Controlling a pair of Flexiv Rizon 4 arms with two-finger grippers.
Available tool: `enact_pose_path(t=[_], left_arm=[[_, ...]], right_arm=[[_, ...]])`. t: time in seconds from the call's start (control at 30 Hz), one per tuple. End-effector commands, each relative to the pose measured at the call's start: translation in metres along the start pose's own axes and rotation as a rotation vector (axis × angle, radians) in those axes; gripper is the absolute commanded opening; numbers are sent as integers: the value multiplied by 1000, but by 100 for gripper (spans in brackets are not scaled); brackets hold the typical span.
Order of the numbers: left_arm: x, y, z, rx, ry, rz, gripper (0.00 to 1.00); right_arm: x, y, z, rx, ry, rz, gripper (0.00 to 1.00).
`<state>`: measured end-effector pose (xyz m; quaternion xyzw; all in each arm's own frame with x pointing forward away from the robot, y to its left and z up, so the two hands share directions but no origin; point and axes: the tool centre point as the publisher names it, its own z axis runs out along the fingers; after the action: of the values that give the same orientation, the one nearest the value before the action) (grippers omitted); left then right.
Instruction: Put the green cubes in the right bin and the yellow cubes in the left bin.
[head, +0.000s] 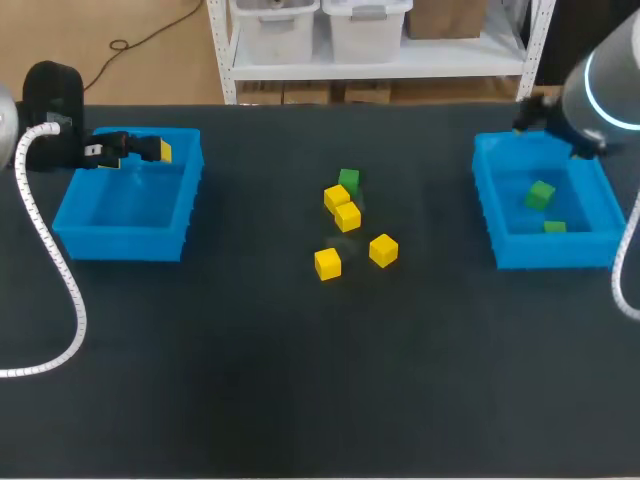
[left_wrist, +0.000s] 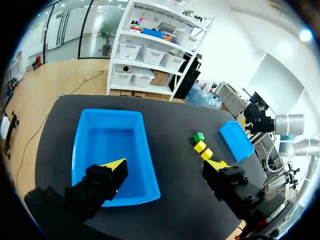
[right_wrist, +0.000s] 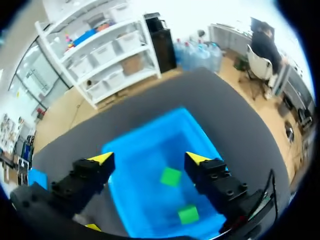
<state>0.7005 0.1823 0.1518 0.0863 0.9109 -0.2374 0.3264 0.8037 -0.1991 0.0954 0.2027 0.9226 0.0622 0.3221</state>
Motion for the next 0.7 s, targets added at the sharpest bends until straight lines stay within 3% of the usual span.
enact_pose_path(t=[0.03, 0.2, 0.4, 0.53, 0.7], left_arm=[[1, 2, 0, 11, -7, 2, 100], [1, 2, 0, 11, -7, 2, 100], [1, 2, 0, 11, -7, 2, 100], [1, 2, 0, 11, -7, 2, 100], [1, 2, 0, 11, -7, 2, 100]], right_arm=[[-29, 36, 15, -2, -5, -42, 100], [-54, 79, 28, -26, 20, -99, 100], [-64, 135, 40, -58, 57, -157, 100], [-58, 170, 44, -80, 87, -184, 100], [-27, 209, 42, -76, 130, -284, 100]])
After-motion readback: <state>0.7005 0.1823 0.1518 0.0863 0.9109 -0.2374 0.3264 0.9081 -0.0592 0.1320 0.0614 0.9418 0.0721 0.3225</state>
